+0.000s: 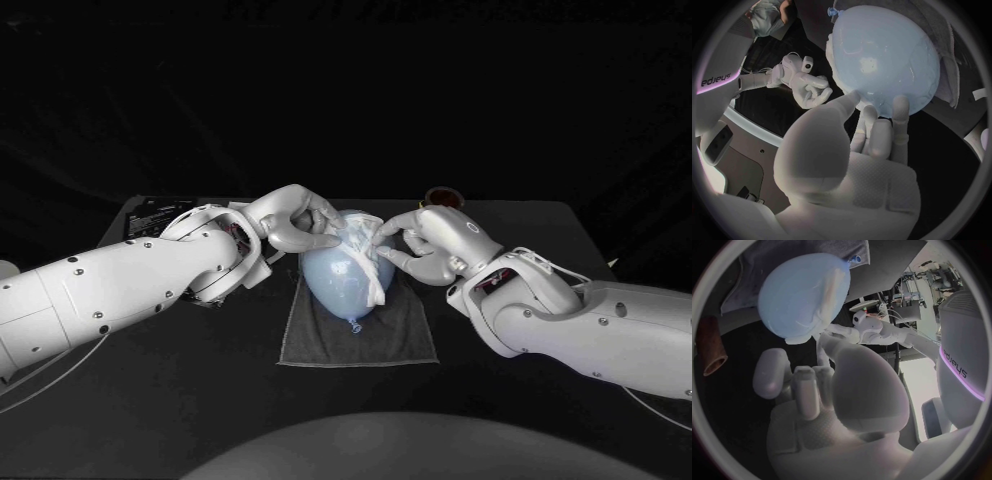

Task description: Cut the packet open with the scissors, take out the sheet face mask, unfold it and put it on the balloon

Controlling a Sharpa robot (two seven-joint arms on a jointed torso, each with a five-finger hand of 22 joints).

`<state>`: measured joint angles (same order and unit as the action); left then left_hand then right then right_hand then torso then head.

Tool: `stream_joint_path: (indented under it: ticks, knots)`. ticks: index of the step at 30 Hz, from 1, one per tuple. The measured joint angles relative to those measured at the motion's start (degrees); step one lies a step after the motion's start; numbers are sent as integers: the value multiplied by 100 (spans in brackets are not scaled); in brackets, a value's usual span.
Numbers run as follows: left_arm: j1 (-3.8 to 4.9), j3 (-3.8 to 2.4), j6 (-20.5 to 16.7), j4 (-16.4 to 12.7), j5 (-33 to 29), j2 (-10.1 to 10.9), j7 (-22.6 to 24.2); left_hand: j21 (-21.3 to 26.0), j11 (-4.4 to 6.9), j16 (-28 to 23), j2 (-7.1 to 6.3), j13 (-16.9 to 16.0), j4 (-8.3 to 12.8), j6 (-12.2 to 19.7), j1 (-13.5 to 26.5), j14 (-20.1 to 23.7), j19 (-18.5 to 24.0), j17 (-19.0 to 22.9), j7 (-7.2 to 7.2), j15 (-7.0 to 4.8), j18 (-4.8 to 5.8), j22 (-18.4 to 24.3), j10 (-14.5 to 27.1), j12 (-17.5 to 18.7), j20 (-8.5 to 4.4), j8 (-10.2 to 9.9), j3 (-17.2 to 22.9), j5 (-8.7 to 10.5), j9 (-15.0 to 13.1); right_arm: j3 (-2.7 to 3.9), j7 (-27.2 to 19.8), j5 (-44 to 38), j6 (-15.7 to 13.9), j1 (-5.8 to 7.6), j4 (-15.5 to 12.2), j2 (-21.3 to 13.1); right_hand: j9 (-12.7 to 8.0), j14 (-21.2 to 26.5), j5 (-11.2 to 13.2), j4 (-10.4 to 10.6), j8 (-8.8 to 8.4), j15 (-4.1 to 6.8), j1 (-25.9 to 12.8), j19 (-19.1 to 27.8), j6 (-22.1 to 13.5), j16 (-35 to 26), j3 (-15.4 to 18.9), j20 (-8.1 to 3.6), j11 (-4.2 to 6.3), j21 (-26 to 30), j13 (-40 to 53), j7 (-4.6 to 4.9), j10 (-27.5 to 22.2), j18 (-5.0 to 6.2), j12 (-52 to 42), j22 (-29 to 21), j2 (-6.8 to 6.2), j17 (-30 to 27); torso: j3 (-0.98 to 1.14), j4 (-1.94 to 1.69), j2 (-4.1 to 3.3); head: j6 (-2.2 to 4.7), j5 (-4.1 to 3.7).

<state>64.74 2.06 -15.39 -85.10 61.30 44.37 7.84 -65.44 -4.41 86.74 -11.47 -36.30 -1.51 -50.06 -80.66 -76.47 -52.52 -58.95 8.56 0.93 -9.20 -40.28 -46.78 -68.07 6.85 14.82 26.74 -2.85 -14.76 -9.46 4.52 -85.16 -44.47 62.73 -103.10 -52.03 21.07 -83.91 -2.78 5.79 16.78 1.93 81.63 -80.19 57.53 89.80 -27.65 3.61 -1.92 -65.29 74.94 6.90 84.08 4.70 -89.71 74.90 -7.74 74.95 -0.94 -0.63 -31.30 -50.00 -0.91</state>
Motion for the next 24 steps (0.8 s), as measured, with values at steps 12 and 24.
stream_joint_path:
  ticks: [12,24]
  knots:
    - [10,5,4,28,-193,-24,158,4,0,-6,0,8,0,8,0,0,0,-57,-8,0,0,-49,0,21,0,0,0,0,3,10,-610,-786,770,256,555,467,-133,-11,0,-282,-290,-50,2,51,-199,-4,-121,51,-24,77,0,-47,-14,0,-9,4,-2,0,-4,-11,-20,0,20]
    - [30,6,30,75,-203,-37,142,4,0,-6,0,-40,0,9,0,0,0,-86,-9,0,0,-82,0,22,0,0,0,0,11,11,-653,-1443,1167,309,650,454,-195,-20,0,-453,-394,24,19,71,-217,-13,-200,31,96,108,-4,-149,-10,0,-10,4,-94,-5,-2,-5,-16,0,37]
